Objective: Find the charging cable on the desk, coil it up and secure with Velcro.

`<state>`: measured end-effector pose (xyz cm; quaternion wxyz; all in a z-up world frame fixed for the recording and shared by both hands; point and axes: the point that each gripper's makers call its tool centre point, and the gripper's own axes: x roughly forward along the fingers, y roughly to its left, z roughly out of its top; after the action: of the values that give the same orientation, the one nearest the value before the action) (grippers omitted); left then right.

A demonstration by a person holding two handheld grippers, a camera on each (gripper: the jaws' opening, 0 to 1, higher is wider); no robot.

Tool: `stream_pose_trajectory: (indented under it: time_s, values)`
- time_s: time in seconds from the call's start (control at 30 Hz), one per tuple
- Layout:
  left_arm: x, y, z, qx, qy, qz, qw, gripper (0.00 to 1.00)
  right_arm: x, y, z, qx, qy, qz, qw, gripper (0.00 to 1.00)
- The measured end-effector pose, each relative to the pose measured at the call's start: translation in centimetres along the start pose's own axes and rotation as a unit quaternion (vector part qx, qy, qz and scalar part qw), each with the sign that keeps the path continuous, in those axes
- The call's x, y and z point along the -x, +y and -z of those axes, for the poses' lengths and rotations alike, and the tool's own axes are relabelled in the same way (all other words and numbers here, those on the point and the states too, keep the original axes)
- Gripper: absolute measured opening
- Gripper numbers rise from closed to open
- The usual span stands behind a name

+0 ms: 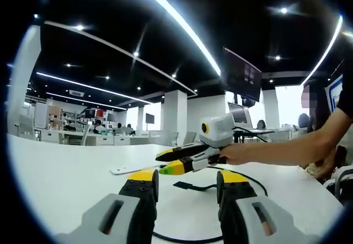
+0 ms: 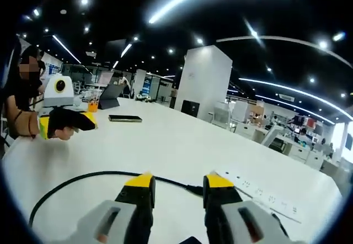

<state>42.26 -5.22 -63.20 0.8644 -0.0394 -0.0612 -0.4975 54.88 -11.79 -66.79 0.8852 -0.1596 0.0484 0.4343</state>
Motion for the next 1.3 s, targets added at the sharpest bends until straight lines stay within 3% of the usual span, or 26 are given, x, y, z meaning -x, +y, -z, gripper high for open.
stream_pose_trajectory:
  time_s: [0.27,0.93,1.3]
  values:
    - [-0.1,-0.1,0.1,0.002,0.001,0.002,1.0,0.42,-1.4,-0.9,1.4,-0.003,0.027,-0.007,0.9996,0.36]
    - [-0.1,-0.2,-0.1,0.007,-0.003,0.007,0.9999,0.42,-4.0,-1.5,3.0,0.022,0.1,-0.038,0.9941,0.35]
    - [-0.3,-0.3,0.0,0.004,0.001,0.011,0.9999,0.42,-5.2,-1.9,3.4,0.027,0.123,-0.048,0.9909,0.35]
